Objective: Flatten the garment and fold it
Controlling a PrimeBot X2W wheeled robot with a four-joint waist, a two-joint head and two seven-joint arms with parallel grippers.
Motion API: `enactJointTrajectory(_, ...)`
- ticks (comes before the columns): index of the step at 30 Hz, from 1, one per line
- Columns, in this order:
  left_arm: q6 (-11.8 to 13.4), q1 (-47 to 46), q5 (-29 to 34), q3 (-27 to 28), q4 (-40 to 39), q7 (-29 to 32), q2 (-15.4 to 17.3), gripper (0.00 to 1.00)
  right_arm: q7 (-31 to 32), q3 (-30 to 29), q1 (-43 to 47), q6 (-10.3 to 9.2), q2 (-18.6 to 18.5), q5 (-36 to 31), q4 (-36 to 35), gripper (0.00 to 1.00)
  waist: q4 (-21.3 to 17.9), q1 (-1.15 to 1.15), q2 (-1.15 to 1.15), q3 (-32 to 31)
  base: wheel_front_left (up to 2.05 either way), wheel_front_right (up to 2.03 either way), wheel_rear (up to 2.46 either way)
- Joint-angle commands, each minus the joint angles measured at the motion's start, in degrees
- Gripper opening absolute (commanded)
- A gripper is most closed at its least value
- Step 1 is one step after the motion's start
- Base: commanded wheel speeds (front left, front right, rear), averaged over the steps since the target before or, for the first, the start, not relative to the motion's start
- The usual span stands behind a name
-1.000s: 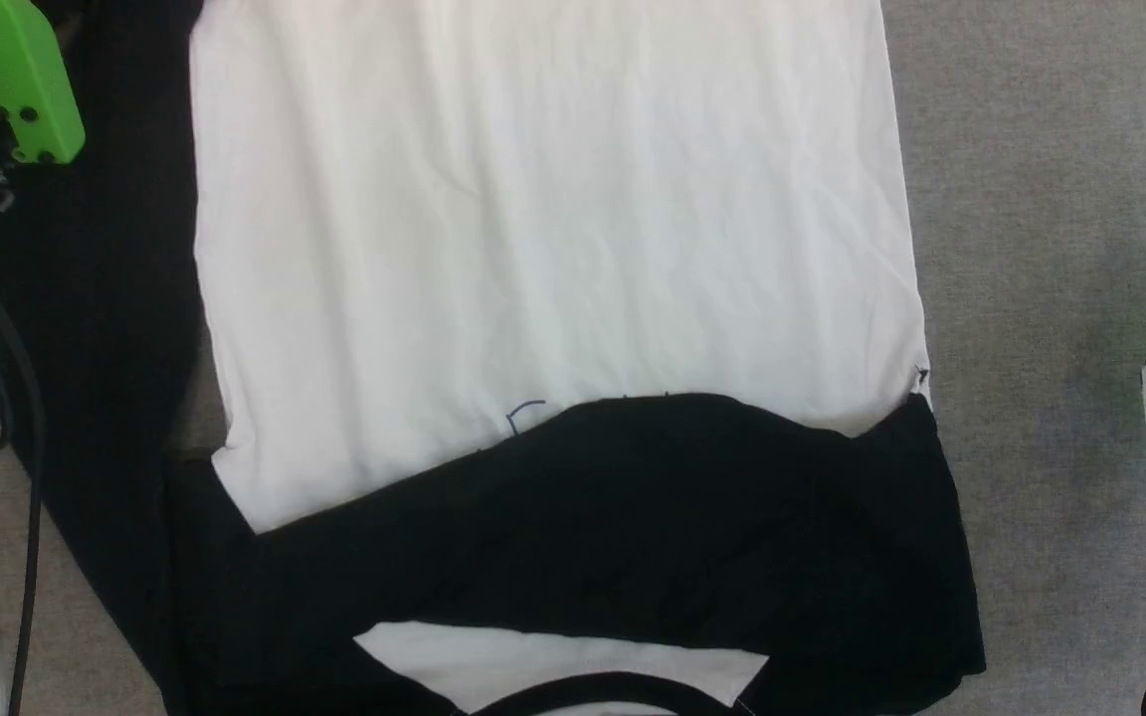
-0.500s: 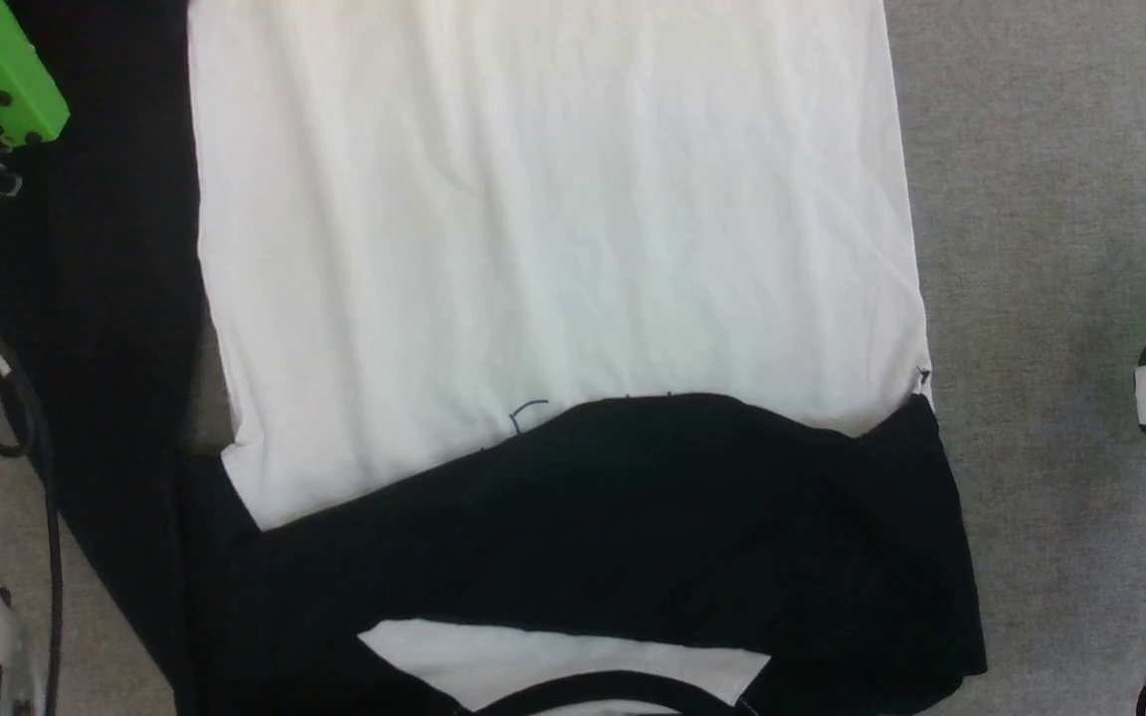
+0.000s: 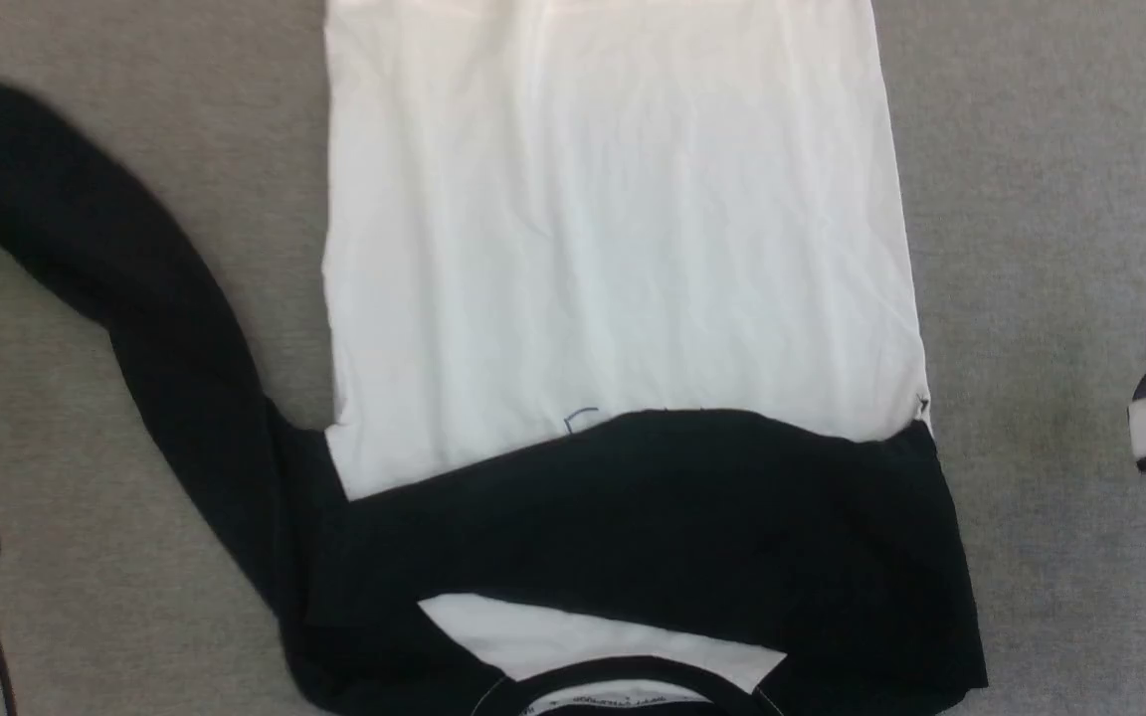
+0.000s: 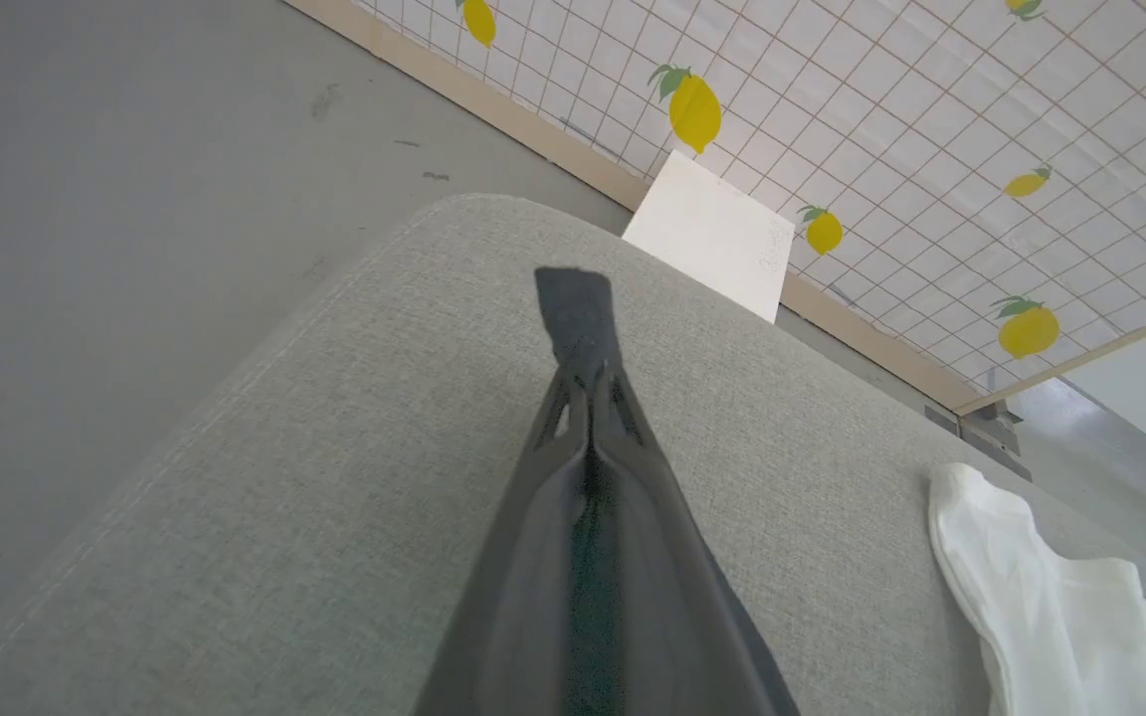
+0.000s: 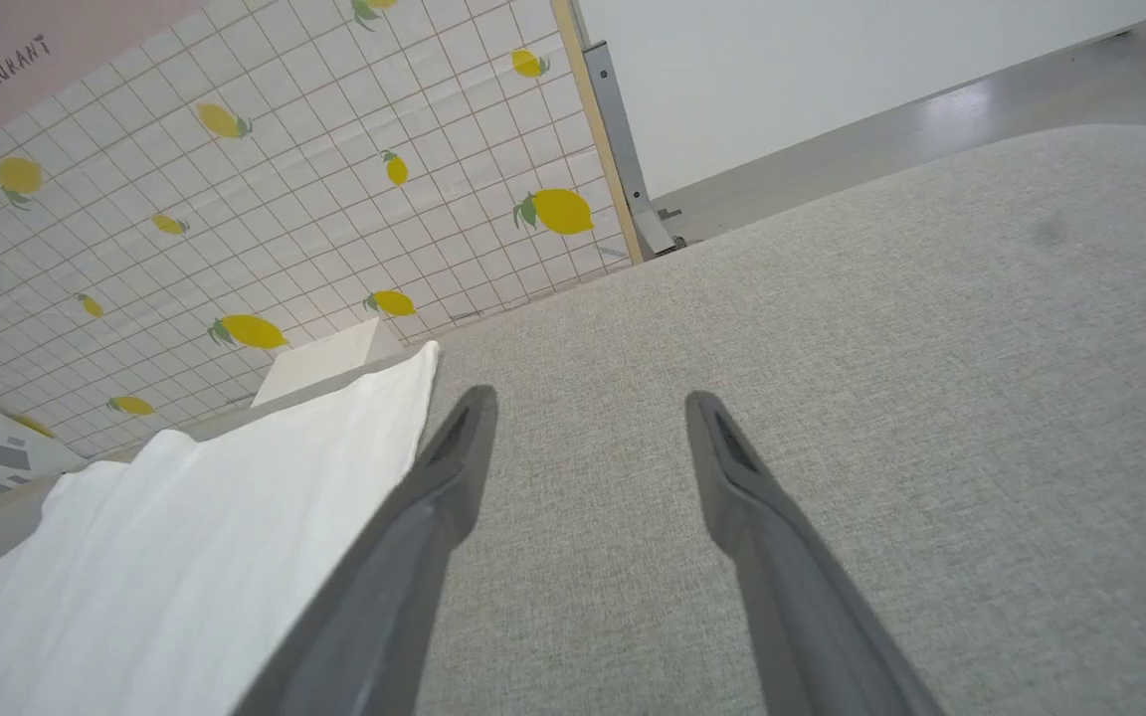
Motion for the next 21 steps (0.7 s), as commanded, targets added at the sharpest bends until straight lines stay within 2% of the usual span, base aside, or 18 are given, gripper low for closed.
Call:
enactJointTrajectory(1, -0.33, 1.70, -0.66, 0.92, 0.24, -1.27, 0.84, 0.00, 0.26, -0.15, 0.93, -0.08, 0.03, -0.23, 0.30, 1.00, 3.92, 0.00, 0.00, -6.13, 0.00, 0.00, 0.00)
enactJointTrajectory(9, -1.59, 8.89, -4.09, 6.32, -2.15, -4.64, 2.73, 0.00, 0.37, -0.05, 3.54, -0.08, 0.03, 0.74, 1.92, 1.00, 6.61, 0.00, 0.00, -12.44, 0.00, 0.00, 0.00)
enactJointTrajectory(12, -2.60, 11.11, -5.98, 6.90, -5.11, -4.57, 2.38, 0.00, 0.14, -0.17, 4.40, -0.08, 0.03, 1.01, 2.60, 1.00, 7.25, 0.00, 0.00, -14.09, 0.00, 0.00, 0.00)
enactJointTrajectory(18, -3.93, 15.95, -11.41, 4.04, -15.95, -3.54, -0.26, 0.00, -0.28, -0.17, 5.98, -0.08, 0.03, 1.63, 4.05, 1.00, 7.82, 0.00, 0.00, -16.76, 0.00, 0.00, 0.00)
enactJointTrajectory(21, -4.03, 19.23, -14.91, 0.03, -24.24, -2.19, -1.08, 0.00, -0.45, 0.31, 6.49, -0.08, 0.03, 1.97, 4.74, 1.00, 7.39, 0.00, 0.00, -17.92, 0.00, 0.00, 0.00)
